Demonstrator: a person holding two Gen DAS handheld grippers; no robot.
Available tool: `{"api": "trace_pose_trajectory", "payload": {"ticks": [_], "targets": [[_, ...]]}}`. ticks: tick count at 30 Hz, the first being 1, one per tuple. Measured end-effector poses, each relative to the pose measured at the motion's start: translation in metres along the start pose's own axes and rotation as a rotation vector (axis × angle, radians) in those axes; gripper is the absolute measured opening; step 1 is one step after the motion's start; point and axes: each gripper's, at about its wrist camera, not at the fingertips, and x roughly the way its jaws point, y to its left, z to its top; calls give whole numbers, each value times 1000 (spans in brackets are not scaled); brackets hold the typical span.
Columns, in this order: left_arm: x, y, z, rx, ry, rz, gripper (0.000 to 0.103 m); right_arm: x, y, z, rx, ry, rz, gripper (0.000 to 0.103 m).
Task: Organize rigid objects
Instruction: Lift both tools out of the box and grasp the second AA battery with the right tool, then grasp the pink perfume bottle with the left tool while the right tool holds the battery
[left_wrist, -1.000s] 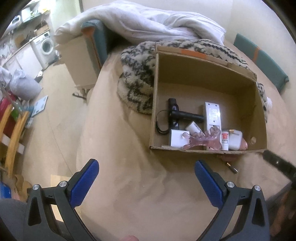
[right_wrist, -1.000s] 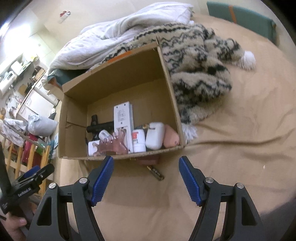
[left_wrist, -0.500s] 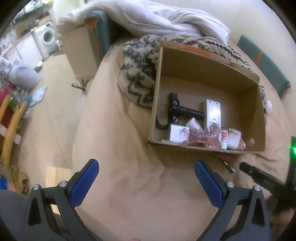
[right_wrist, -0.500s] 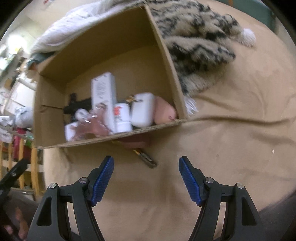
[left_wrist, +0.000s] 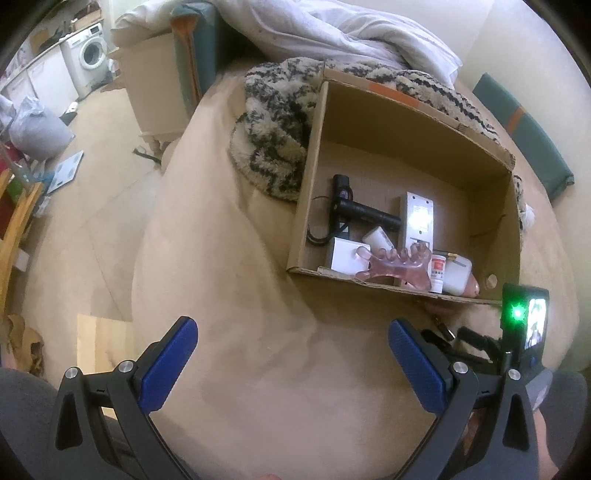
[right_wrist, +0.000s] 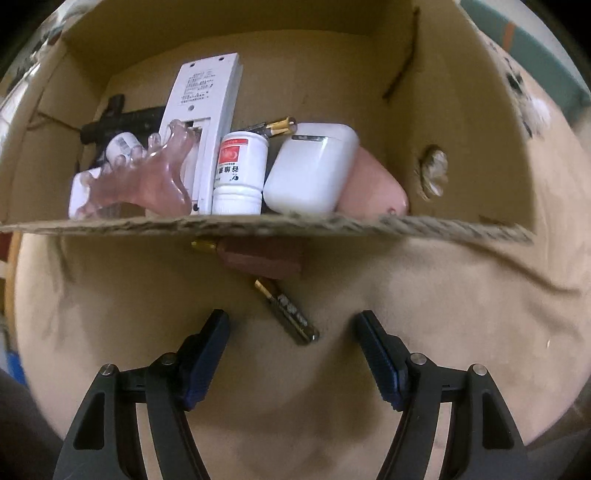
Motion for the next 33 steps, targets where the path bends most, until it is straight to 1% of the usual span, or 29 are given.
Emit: {"api": "trace_pose_trajectory", "payload": {"ticks": [1,2,3,4,5,7,11,12,13,15,17,19,22,25,26,28,29,31,33], "targets": [[0,0,0,0,0,3,103,0,1,1,-3,-10,-5,58],[0,1,0,-2,1,5,103,-2,1,1,-10,-19,-4,41],[1,2,0,-4,2,6,103,-4,2,2,-21,-24,-6,31],[1,3,0,-7,2,7,103,-6,4,3,-31,-25,2,13],[1,4,0,-10,2,7,103,-9,4,2,-39,-26,7,11],[1,4,1,-12,0,11,103,-15,4,-1,-43,-24,33,11],[3,2,1,-5,1,20,103,-37,1,-5,-3,-27,127,11],[4,2,1,-4,3,21,103,-43,5,1,-2,-32,144,11],[5,2,0,-3,4,23,103,-50,4,1,-2,-38,154,11],[6,0,0,5,3,33,103,-62,4,1,-6,-48,207,11],[7,-1,-1,16,5,44,103,-76,6,0,-32,-69,215,11],[10,-3,-2,27,7,58,103,-87,6,-1,-39,-88,246,11],[12,-5,-3,41,7,64,103,-106,-5,-4,-31,-127,293,11],[15,-11,-5,59,6,36,103,-120,-21,-5,4,-186,322,11],[16,-18,-6,74,2,18,103,-125,-27,-5,25,-219,337,11],[20,-33,-7,107,4,-6,103,-135,-36,-9,64,-276,337,11],[24,-43,-9,120,7,-23,103,-136,-40,-9,90,-294,346,11],[34,-64,-16,138,14,-55,103,-134,-50,-11,144,-309,339,11],[48,-86,-22,161,33,-73,103,-133,-64,-13,196,-298,344,11]]}}
